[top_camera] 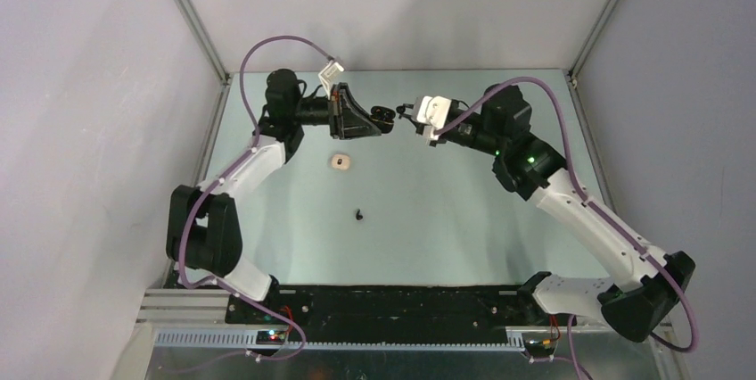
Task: Insert the wireless bluetooth earbuds into the charging case
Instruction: Place the earbud in the charging case.
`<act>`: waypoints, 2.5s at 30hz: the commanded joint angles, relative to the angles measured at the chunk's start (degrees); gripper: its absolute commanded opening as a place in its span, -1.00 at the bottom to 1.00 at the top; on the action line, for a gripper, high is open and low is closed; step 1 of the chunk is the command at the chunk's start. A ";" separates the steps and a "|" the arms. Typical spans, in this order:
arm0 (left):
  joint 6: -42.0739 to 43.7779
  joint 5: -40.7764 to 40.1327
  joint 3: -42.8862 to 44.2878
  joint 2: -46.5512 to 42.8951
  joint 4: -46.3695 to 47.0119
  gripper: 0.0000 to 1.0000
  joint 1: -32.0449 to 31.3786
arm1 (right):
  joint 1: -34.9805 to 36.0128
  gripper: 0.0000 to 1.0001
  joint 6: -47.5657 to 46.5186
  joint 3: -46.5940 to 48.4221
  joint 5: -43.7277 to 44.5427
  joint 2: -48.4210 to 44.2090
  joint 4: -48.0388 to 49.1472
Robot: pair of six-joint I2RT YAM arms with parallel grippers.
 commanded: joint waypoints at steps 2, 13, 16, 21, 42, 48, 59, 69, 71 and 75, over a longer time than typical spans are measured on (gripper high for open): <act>3.28 4.33 2.50 0.50 2.18 -1.00 -0.29 | 1.04 -1.00 0.87 -0.27 3.72 2.63 7.69; 9.37 -9.27 -5.12 -6.42 7.95 -1.00 -0.64 | 4.38 -1.00 1.20 -0.31 9.51 4.43 13.10; 6.23 -12.16 -9.51 -8.56 18.45 -1.00 -0.79 | 4.79 -1.00 0.93 -0.38 10.36 3.89 12.43; 12.84 -13.45 -13.64 -12.78 21.56 -1.00 -1.67 | 6.34 -1.00 -0.96 -0.36 11.36 2.52 10.04; 11.19 -15.24 -17.40 -16.70 22.96 -1.00 -2.46 | 9.54 -1.00 -6.73 -4.26 14.96 3.40 13.16; 10.96 -15.18 -17.19 -16.40 22.97 -1.00 -2.55 | 9.63 -1.00 -8.70 -4.43 15.23 4.25 13.56; 10.82 -15.67 -17.05 -15.91 22.97 -1.00 -2.52 | 9.72 -1.00 -12.37 -4.48 14.25 4.58 11.69; 7.16 -18.15 -17.22 -14.61 23.04 -1.00 -2.42 | 9.72 -1.00 -13.95 -5.76 13.77 3.51 10.82; 7.18 -18.02 -17.20 -14.58 23.13 -1.00 -2.44 | 9.77 -1.00 -13.86 -5.90 13.70 3.45 10.76; 7.45 -17.82 -17.25 -14.64 23.31 -1.00 -2.43 | 9.86 -1.00 -13.96 -5.93 13.62 3.66 10.79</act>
